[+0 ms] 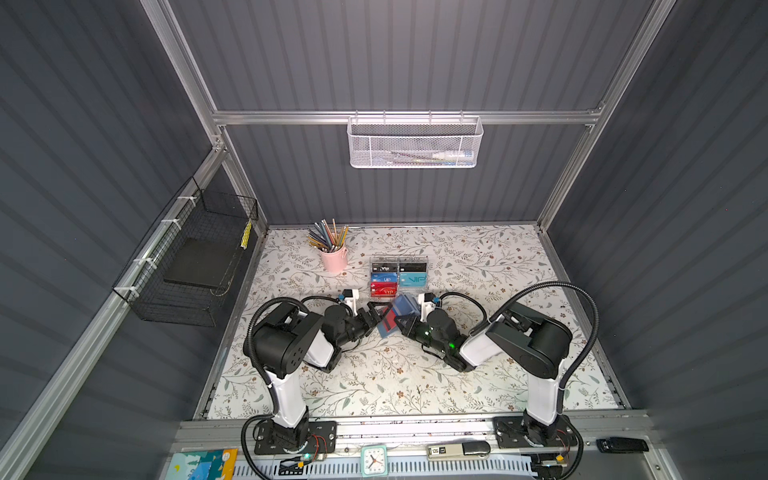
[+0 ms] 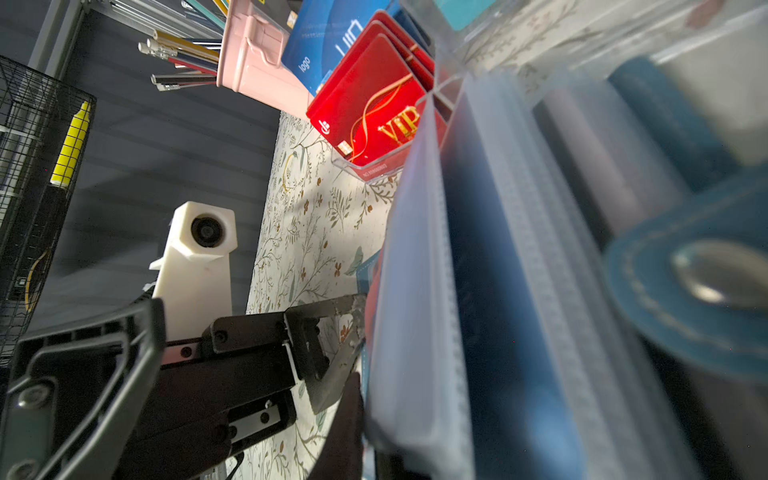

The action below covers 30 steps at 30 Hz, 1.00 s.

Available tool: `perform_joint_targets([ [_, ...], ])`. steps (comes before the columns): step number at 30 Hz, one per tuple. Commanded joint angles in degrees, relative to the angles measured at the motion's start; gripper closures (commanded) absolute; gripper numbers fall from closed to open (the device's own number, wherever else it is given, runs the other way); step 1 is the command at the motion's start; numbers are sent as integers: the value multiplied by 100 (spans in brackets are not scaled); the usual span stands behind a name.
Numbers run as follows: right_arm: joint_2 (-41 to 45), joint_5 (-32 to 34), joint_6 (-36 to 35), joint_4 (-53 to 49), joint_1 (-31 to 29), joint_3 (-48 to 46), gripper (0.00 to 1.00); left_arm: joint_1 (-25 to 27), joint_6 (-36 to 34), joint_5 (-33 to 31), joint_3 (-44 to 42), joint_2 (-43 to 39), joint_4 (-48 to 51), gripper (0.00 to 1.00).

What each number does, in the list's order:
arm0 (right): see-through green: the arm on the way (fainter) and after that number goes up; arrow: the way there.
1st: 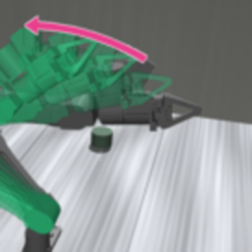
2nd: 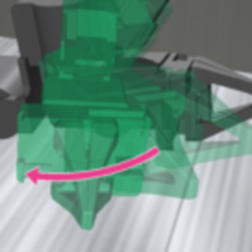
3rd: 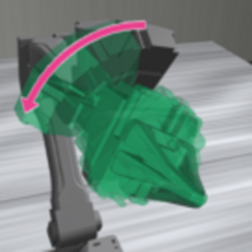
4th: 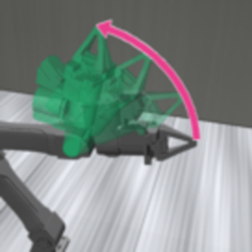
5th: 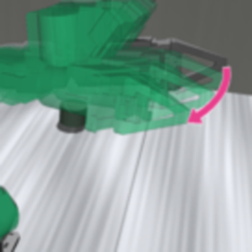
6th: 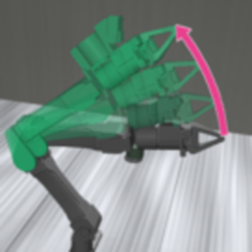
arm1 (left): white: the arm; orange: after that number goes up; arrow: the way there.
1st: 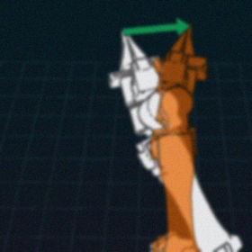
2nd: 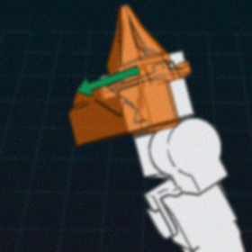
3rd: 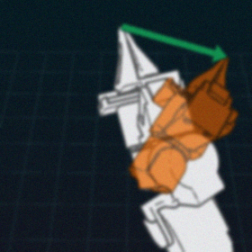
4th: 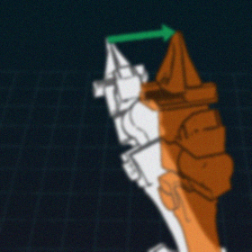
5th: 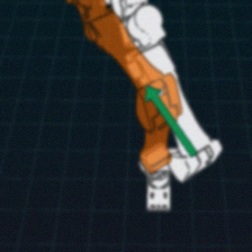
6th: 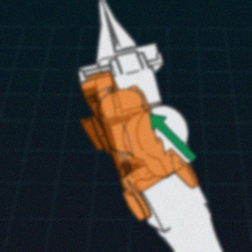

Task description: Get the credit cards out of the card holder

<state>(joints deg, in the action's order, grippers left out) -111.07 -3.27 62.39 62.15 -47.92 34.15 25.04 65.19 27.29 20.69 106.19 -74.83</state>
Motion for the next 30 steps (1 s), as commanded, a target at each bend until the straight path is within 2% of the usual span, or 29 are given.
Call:
perform_joint_targets([
  [1,-4,40,-16,497,98,-44,91,28,-67,57,-258,255,1088,0],
  [10,50,-67,-158,499,176,-143,92,27,-112,40,-258,217,1174,0],
  [15,50,-157,-192,476,187,-183,87,27,-122,36,-258,244,1166,0],
  [21,39,-266,-318,282,195,-202,94,21,-147,20,-263,290,1161,0],
  [30,15,-375,-465,36,187,-288,97,15,-78,41,-234,87,1238,0],
])
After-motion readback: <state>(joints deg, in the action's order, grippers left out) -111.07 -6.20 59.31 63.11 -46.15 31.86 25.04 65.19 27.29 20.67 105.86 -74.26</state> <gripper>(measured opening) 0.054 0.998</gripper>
